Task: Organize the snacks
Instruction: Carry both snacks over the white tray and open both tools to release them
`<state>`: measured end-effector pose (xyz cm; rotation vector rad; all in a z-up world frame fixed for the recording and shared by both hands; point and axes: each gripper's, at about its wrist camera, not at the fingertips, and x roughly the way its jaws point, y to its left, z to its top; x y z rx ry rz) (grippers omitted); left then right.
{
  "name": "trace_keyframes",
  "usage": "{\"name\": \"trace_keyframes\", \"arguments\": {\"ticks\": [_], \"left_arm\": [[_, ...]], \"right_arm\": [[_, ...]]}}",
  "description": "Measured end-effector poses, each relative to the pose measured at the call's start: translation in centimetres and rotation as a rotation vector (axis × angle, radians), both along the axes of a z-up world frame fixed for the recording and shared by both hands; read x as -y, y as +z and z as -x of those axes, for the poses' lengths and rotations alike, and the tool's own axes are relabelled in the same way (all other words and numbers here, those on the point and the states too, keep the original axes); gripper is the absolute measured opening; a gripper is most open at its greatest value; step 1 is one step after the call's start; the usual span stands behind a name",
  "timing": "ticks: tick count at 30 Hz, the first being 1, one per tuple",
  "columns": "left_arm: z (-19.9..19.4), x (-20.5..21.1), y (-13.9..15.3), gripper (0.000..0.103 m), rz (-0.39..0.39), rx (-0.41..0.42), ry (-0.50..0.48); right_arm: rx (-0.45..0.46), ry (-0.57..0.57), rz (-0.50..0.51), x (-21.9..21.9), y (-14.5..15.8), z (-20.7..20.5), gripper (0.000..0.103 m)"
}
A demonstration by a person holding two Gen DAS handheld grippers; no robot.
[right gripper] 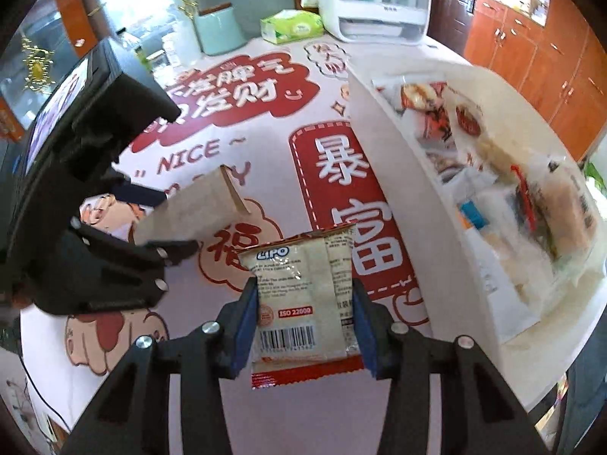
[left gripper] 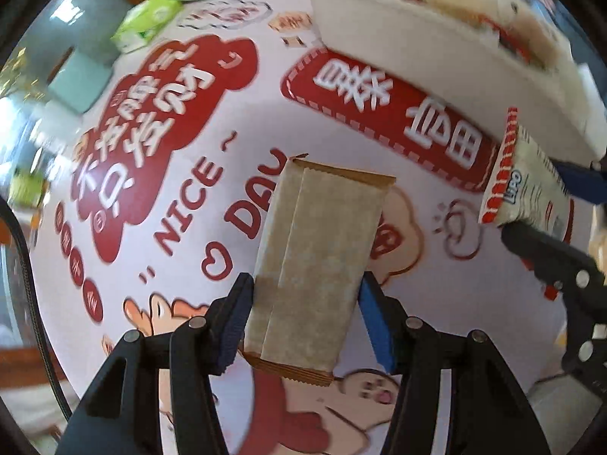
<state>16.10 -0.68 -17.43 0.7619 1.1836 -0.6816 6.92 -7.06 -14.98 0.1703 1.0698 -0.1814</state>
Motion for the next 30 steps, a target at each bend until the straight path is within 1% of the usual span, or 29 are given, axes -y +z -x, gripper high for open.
{"name": "trace_keyframes", "arguments": {"ticks": [2, 4, 7, 9, 14, 18, 21, 26, 30], "left_arm": [[0.9, 0.0, 1.8, 0.055, 0.026, 0.029, 0.047], [1.6, 0.1, 3.9, 0.055, 0.070, 0.041, 0.102], [1.5, 1.0, 6.4, 0.055, 0.138, 0.058, 0.155], [1.5, 2.1, 8.1, 0.055, 0.187, 0.072, 0.175], [2.7, 6.4, 11.5, 0.055, 0.302, 0.089, 0.215], [3.1, 9.6, 13.1, 0.055, 0.377, 0.082, 0.253], [3.0, 11.8, 14.0, 0.055, 0.415, 0.069, 0.284], [2.6, 14.5, 14.5, 0.055, 0.449, 0.039, 0.328], [2.6, 16.0, 14.8, 0.056, 0.456, 0.039, 0.346]], "right_arm": [[0.016, 0.019, 0.007, 0.2, 1.2, 0.4, 0.046], [0.040, 0.036, 0.005, 0.8, 2.6, 1.0, 0.046], [0.082, 0.052, 0.013, 1.6, 4.4, 1.8, 0.046], [0.117, 0.054, 0.016, 2.8, 5.8, 2.4, 0.046], [0.165, 0.040, 0.029, 6.0, 8.6, 3.7, 0.047], [0.204, -0.001, 0.075, 9.6, 10.7, 4.5, 0.047], [0.224, -0.043, 0.094, 12.8, 12.0, 4.8, 0.047], [0.236, -0.113, 0.098, 17.7, 13.6, 4.0, 0.047], [0.234, -0.135, 0.080, 20.0, 14.2, 3.2, 0.047]]}}
